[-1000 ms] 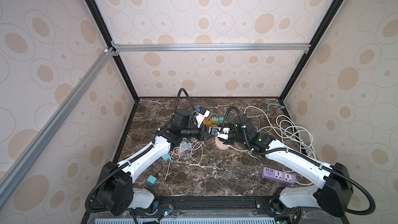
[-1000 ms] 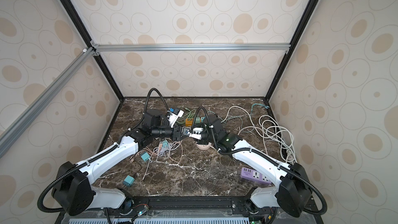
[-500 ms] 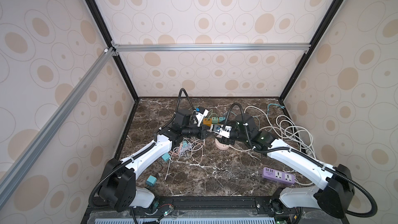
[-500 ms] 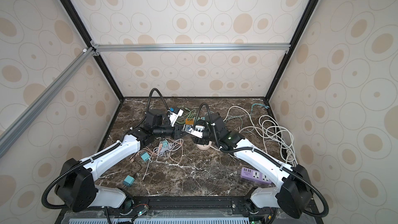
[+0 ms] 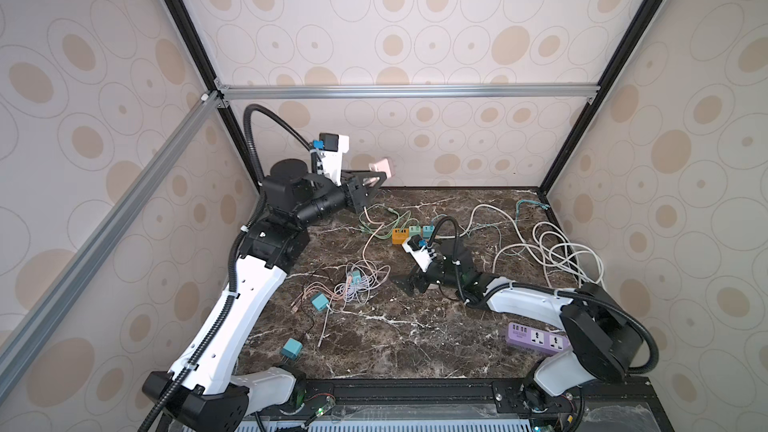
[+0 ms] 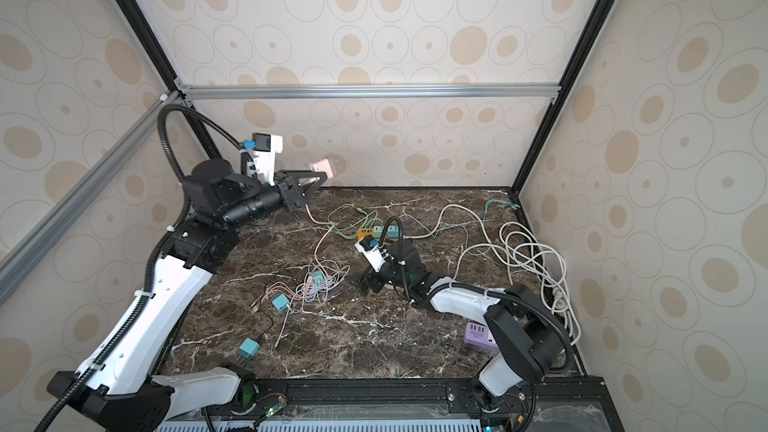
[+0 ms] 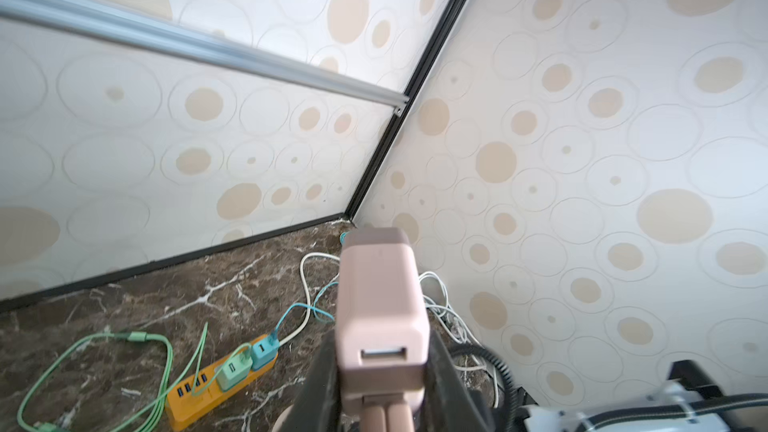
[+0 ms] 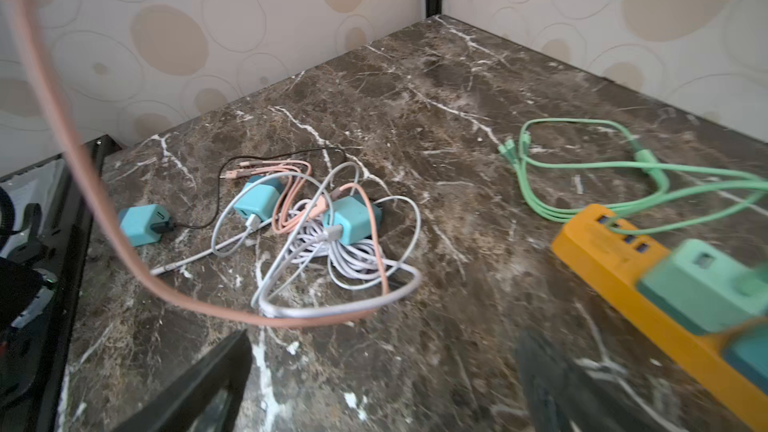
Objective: Insert the plug
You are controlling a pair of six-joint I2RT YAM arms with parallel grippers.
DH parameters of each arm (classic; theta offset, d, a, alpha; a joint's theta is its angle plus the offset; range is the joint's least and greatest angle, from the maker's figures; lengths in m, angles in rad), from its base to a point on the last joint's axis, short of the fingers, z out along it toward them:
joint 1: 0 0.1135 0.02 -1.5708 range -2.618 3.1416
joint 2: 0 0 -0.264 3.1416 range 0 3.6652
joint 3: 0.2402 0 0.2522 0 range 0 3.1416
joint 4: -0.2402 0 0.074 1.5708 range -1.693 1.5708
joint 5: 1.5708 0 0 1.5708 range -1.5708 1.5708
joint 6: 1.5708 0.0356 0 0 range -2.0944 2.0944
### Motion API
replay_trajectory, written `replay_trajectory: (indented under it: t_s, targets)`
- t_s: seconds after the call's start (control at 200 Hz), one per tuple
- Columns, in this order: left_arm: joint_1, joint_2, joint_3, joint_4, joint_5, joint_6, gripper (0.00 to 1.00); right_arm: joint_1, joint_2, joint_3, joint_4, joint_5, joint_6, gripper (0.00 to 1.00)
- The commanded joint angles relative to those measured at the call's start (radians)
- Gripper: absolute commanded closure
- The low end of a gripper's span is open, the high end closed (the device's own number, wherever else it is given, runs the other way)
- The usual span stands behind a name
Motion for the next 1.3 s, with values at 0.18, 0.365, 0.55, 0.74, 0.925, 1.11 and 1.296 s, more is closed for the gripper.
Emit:
replay_trajectory:
  t_s: [0.18, 0.365, 0.55, 0.74, 0.925, 1.11, 1.296]
  targets:
    - [0.002, 0.048, 0.228, -0.115, -0.007, 0.028, 1.00, 0.018, 0.056, -0.079, 0.274, 0.047, 0.131, 0.00]
    - [0.002, 0.046, 0.239, -0.134, -0.023, 0.032, 1.00, 0.021, 0.085, -0.138, 0.301, -0.016, -0.004, 0.09]
    - [0.002, 0.041, 0.213, -0.132, -0.028, 0.020, 1.00, 0.054, 0.233, -0.086, 0.484, -0.061, -0.007, 0.39]
    - [0.003, 0.025, 0.171, -0.133, -0.038, 0.016, 1.00, 0.071, 0.369, -0.010, 0.615, -0.054, 0.028, 0.42]
    - [0.003, 0.006, 0.141, -0.134, -0.054, 0.018, 1.00, 0.074, 0.447, 0.057, 0.675, -0.018, 0.039, 0.41]
    - [0.003, -0.006, 0.121, -0.135, -0.057, 0.018, 1.00, 0.082, 0.494, 0.101, 0.716, 0.030, 0.042, 0.41]
    - [0.004, -0.017, 0.109, -0.142, -0.078, 0.027, 1.00, 0.089, 0.518, 0.134, 0.748, 0.038, 0.050, 0.59]
